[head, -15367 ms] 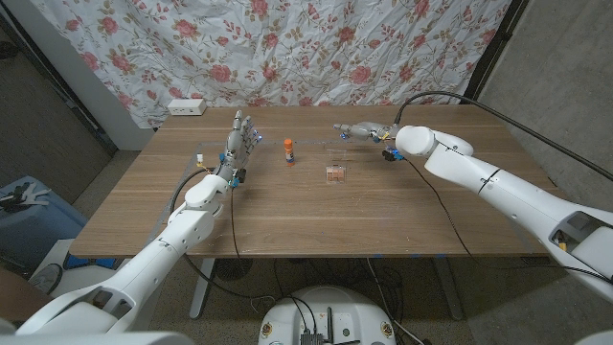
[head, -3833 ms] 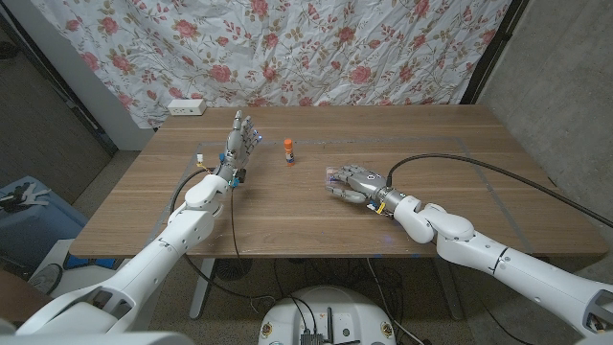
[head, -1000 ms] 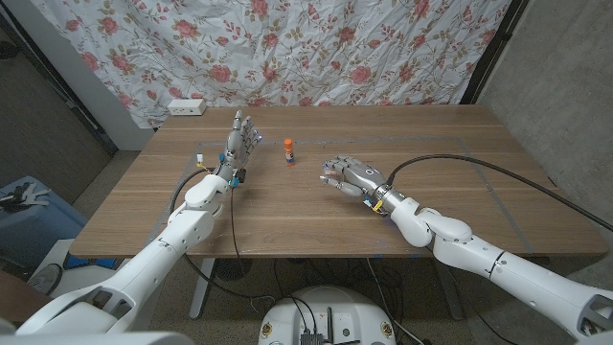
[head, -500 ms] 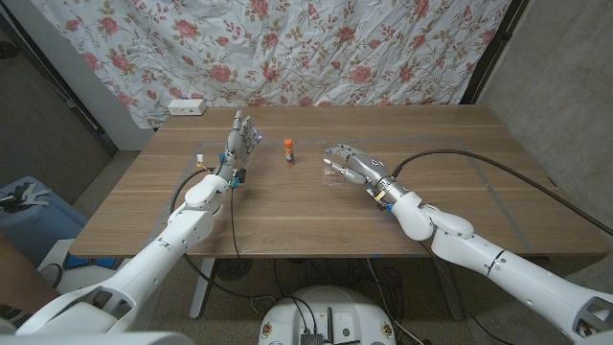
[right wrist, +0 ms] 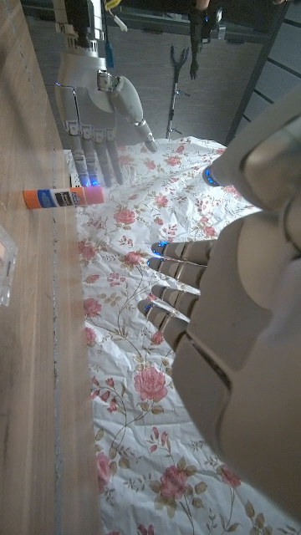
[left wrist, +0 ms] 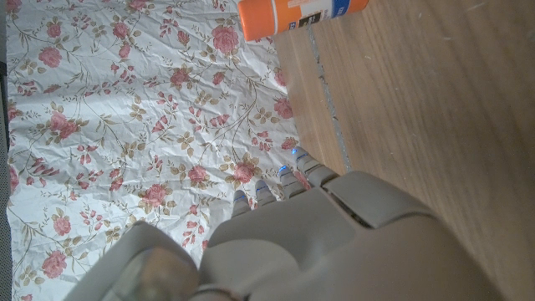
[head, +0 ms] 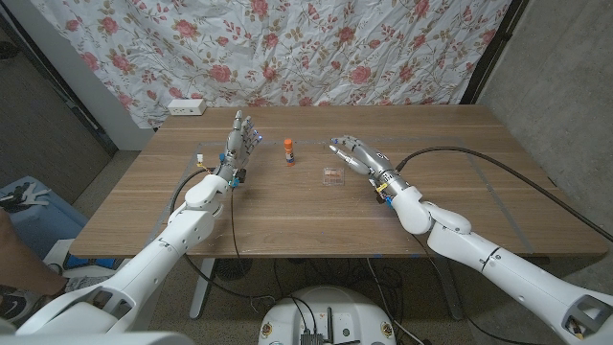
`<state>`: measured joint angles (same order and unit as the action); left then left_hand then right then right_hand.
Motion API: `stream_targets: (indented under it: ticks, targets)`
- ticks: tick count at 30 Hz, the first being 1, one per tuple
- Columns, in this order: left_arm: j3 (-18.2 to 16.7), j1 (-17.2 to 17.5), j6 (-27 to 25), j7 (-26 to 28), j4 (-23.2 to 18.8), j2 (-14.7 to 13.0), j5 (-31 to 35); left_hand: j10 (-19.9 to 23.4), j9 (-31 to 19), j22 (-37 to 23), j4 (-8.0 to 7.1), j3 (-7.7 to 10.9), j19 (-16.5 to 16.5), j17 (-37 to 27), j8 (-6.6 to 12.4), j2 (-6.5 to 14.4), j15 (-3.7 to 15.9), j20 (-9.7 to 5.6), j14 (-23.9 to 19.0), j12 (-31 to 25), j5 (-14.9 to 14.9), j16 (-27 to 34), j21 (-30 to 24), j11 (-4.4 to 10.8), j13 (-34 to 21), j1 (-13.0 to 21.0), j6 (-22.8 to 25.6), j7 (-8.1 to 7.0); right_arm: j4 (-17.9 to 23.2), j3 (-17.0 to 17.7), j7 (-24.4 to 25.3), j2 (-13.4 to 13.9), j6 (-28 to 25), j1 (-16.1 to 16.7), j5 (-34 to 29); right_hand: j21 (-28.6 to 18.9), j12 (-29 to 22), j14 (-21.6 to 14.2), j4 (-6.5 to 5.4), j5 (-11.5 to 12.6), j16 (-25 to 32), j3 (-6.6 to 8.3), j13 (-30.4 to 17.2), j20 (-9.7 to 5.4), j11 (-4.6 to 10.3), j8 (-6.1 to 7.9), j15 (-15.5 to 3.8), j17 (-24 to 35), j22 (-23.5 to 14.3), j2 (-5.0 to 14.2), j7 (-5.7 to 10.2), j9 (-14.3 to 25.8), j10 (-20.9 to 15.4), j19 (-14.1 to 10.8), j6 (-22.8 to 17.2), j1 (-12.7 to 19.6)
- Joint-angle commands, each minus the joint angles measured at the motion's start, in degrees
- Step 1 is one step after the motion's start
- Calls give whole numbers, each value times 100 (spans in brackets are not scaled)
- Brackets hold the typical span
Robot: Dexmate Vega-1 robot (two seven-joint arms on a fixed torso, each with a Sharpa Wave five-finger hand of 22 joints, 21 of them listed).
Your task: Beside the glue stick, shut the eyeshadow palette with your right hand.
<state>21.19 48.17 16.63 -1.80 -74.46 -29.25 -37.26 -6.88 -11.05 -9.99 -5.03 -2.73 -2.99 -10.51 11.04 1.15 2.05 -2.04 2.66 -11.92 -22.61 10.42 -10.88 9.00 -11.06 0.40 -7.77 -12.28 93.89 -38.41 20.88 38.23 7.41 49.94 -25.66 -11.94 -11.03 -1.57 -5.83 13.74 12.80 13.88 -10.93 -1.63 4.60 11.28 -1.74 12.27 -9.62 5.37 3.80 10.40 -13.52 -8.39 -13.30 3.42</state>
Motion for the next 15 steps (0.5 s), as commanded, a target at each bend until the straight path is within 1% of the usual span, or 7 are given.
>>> stream_targets:
  ticks: [1,7,10,15]
  targets:
    - [-2,1,4,4,-1,-2,1,2,-20,-25,-17,43,-47,-20,32,-29,413,-45,48,-30,-15,45,-38,56,-20,47,-4,-31,-106,206,-120,-179,-230,-98,478,-45,-23,-65,11,-8,60,48,0,51,-26,21,-138,7,4,125,2,8,-7,-68,-76,44]
    - [-3,1,3,-9,0,-6,-4,-1,-20,-25,-16,44,-46,-20,33,-29,410,-45,48,-29,-16,45,-38,52,-20,48,-4,-31,-99,265,-175,-235,-479,-115,710,-36,-21,-93,4,-16,70,51,0,83,-39,15,-101,15,4,121,1,8,-6,-94,-72,27]
    - [-3,0,3,-8,0,-5,-3,0,-20,-25,-17,44,-46,-20,32,-29,409,-49,48,-30,-16,45,-38,45,-20,48,-4,-31,-147,266,-228,-258,-492,-166,834,-34,-23,-108,0,-19,76,50,-1,95,-46,9,-93,19,4,117,-4,8,-13,-109,-60,18]
    - [-1,-2,3,-7,2,-3,-2,5,-20,-25,-16,44,-49,-20,32,-30,409,-43,52,-32,-16,43,-39,51,-20,48,-4,-31,-392,295,-306,-372,-325,-277,1197,-33,-22,-114,-3,-24,78,49,-2,105,-60,3,-99,24,4,109,3,8,-15,-136,-49,7]
